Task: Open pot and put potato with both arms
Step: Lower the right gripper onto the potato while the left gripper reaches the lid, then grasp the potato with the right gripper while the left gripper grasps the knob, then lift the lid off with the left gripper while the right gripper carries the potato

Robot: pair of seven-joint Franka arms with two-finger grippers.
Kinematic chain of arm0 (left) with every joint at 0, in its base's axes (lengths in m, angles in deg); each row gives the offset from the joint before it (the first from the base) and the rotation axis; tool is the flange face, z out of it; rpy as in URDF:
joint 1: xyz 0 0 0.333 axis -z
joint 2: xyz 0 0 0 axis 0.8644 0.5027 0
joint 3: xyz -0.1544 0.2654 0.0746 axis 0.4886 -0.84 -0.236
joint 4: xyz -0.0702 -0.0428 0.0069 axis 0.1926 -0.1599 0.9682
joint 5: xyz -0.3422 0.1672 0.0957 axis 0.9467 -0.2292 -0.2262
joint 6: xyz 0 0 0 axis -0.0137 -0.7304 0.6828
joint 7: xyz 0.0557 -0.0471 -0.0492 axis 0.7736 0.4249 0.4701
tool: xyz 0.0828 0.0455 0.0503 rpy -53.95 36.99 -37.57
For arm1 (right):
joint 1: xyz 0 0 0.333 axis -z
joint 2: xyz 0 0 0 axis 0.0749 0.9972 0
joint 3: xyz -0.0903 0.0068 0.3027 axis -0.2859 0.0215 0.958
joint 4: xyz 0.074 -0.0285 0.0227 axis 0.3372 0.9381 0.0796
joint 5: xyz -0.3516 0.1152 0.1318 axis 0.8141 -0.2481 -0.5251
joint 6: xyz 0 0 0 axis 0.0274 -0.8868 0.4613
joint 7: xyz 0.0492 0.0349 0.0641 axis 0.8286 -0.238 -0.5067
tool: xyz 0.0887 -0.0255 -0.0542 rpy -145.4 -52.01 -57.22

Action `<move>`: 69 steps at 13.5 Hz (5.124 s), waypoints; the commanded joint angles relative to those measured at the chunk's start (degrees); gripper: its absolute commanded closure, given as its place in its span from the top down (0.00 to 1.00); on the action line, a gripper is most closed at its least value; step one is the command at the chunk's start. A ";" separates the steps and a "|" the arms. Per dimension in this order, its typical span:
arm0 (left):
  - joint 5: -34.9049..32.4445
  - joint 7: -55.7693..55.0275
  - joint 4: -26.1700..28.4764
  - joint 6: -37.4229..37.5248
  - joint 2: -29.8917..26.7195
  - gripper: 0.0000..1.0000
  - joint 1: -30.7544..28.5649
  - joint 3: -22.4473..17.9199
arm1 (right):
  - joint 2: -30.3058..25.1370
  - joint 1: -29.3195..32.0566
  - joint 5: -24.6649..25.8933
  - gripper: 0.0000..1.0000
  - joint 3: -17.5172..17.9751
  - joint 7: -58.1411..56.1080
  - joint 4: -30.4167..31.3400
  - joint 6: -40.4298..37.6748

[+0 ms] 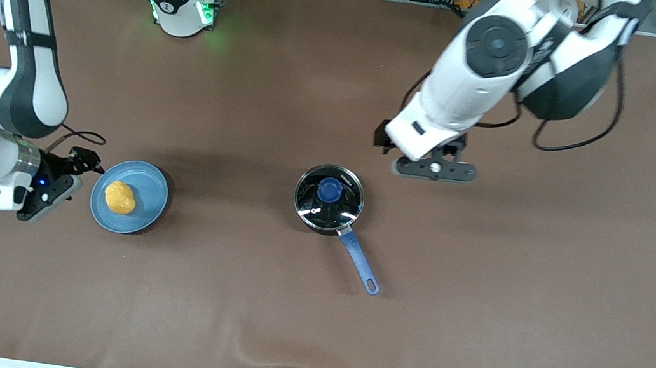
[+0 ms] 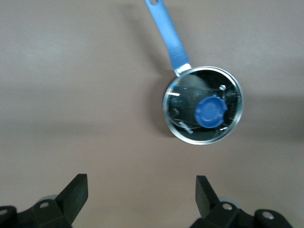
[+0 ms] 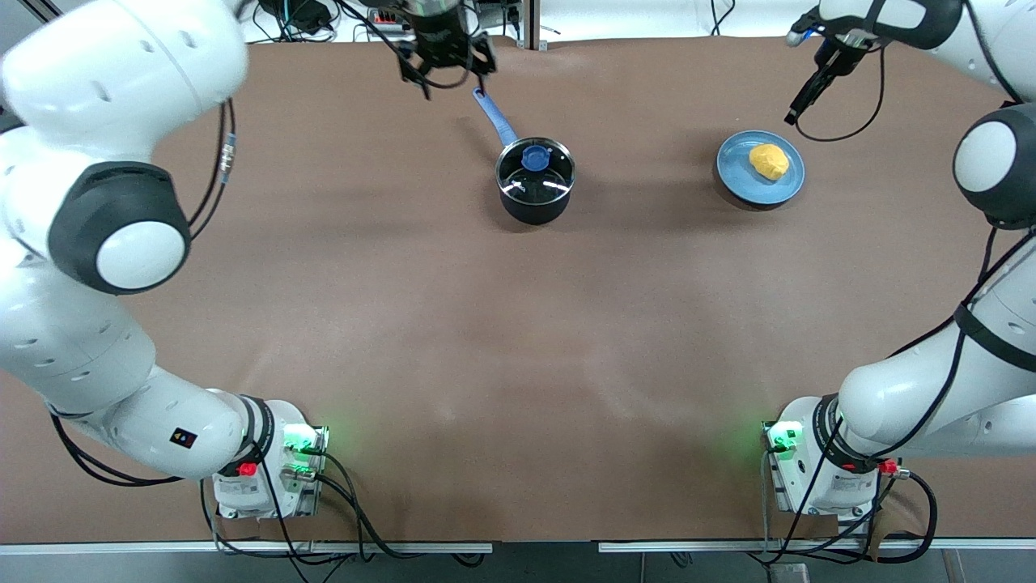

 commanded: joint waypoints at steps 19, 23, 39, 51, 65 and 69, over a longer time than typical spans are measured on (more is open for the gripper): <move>-10.42 -25.03 -4.43 -11.47 14.89 1.00 12.49 -0.90 | 9.30 2.45 -5.87 0.10 1.05 -6.58 3.58 11.43; -15.52 -22.29 -4.52 -12.99 17.36 1.00 12.59 -0.90 | 7.63 1.92 -5.78 0.00 1.14 -2.47 -0.80 5.14; -15.44 -0.39 -4.52 -19.84 20.79 1.00 10.74 -0.98 | 2.97 -4.06 -5.60 0.00 3.42 25.49 -3.72 0.89; -15.09 -0.39 -4.43 -23.36 22.28 0.93 10.57 -0.98 | 4.19 -9.94 -4.81 0.00 3.42 35.34 -12.85 1.24; -14.47 -0.91 -4.60 -20.21 15.53 0.00 8.64 -0.90 | 5.25 -25.41 -4.46 0.00 3.33 56.59 -18.40 0.97; -12.89 0.83 -2.94 -12.41 9.12 0.00 3.28 -0.37 | 6.39 -29.18 -4.28 0.00 3.25 61.43 -18.31 1.50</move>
